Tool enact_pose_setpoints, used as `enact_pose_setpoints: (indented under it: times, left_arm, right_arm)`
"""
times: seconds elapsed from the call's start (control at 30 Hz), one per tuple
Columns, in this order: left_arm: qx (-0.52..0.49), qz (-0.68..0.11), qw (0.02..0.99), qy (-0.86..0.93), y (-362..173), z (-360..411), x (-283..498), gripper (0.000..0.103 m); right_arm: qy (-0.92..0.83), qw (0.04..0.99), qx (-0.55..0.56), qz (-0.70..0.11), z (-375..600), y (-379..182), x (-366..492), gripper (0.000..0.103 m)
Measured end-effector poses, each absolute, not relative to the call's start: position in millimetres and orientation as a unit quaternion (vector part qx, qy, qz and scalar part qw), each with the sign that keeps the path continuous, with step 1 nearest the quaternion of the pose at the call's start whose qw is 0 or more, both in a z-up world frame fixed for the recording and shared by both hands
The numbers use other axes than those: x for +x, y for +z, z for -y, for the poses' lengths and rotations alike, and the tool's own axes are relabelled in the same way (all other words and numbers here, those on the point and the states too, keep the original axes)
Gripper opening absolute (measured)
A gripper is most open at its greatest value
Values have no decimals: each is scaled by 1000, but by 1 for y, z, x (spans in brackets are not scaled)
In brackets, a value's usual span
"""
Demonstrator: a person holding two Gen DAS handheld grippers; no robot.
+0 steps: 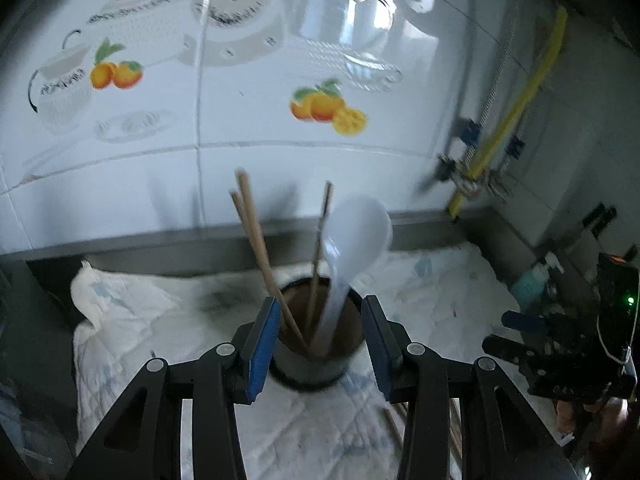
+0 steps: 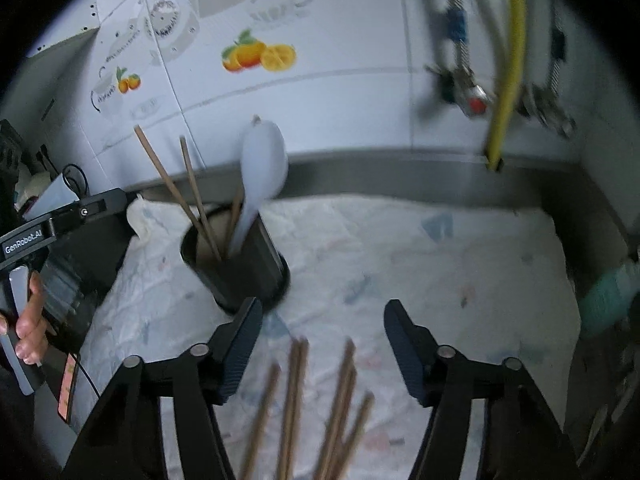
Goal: Organize utensils
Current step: 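Open both tools to drop the spoon and chopstick into the pot, then move both tools back over the remaining chopsticks on the mat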
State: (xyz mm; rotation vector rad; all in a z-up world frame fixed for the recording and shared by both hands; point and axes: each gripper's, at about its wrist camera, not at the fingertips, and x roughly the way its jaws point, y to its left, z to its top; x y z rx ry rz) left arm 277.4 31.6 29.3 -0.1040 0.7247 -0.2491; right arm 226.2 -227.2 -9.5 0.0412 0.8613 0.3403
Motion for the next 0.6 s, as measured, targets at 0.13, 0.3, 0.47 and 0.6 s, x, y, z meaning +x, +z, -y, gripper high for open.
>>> enact_pose_setpoints:
  times: [0.13,0.3,0.47,0.6]
  left_arm:
    - [-46,-379,916,-124,11,-18,262,46]
    - [-59,-415,897,-142,-13,-2,250,46]
    - [-45,-449,878,-161,-43,24,236,46]
    - [-26,-475,863,-170,-71,46,228,43]
  right_arm:
    - [154,884,33,-440,241,-30,209,55]
    - [146,873,46,-464,252,-56,193,54]
    - [142,861,53,-485,257,-80,183,54]
    - [138,856,56,-494,258,-95,178,51]
